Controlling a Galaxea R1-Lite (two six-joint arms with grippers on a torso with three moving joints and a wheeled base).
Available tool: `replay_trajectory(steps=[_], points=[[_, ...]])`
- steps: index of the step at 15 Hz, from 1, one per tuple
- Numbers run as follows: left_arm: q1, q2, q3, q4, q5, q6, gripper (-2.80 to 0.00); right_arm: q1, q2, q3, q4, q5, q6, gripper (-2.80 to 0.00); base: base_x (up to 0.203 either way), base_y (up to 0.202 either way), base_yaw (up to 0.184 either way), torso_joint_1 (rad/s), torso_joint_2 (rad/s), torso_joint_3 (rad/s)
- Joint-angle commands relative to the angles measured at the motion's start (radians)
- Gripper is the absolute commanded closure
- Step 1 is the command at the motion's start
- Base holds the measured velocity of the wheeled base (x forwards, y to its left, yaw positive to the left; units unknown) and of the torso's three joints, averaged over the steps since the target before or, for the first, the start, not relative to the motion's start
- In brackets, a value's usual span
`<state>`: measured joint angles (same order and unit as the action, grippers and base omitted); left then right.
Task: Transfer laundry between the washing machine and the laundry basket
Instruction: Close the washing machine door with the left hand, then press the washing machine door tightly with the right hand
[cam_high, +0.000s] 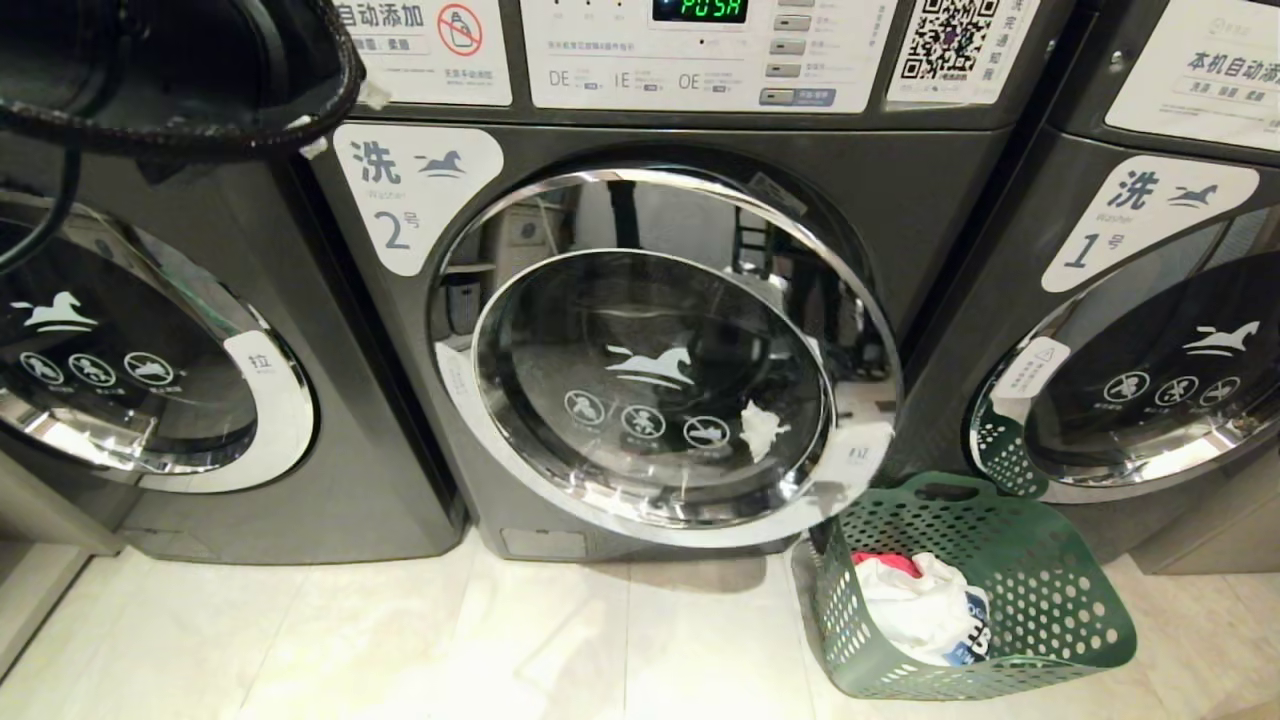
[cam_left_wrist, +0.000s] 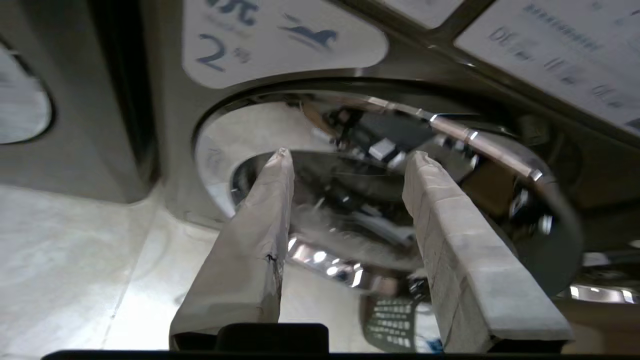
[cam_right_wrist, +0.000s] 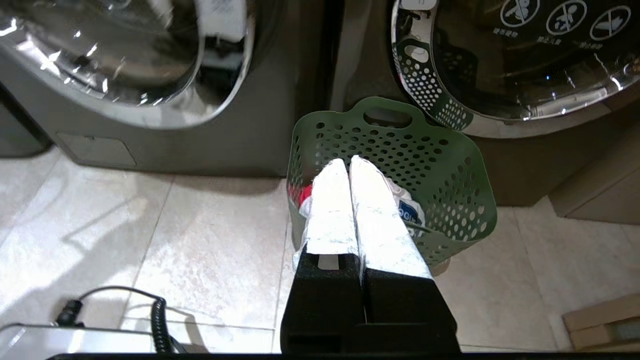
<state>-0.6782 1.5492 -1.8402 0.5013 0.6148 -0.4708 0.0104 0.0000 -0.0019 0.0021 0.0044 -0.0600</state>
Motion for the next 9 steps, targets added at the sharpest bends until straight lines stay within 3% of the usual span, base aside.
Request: replay_trajectory(steps=[1, 3, 5, 7, 9], points=[[-0.042, -0.094, 0.154, -0.001, 0.089, 0.001, 0.00, 0.000, 0.006, -0.026, 0.009, 0.030, -0.043, 0.00, 0.000, 0.000, 0.000, 0.000, 0.00, 0.000], [-0.101, -0.250, 0.376, 0.000, 0.133, 0.005, 0.00, 0.000, 0.078, -0.174, 0.035, 0.111, -0.056, 0.00, 0.000, 0.000, 0.000, 0.000, 0.00, 0.000], [-0.147, -0.436, 0.544, 0.010, 0.167, 0.019, 0.00, 0.000, 0.286, -0.332, 0.076, 0.191, -0.062, 0.00, 0.000, 0.000, 0.000, 0.000, 0.00, 0.000], [-0.169, -0.594, 0.612, 0.079, 0.184, 0.045, 0.00, 0.001, 0.584, -0.453, 0.090, 0.235, -0.074, 0.00, 0.000, 0.000, 0.000, 0.000, 0.00, 0.000], [-0.171, -0.747, 0.634, 0.238, 0.194, 0.071, 0.00, 0.011, 0.887, -0.538, 0.043, 0.263, -0.100, 0.00, 0.000, 0.000, 0.000, 0.000, 0.00, 0.000]])
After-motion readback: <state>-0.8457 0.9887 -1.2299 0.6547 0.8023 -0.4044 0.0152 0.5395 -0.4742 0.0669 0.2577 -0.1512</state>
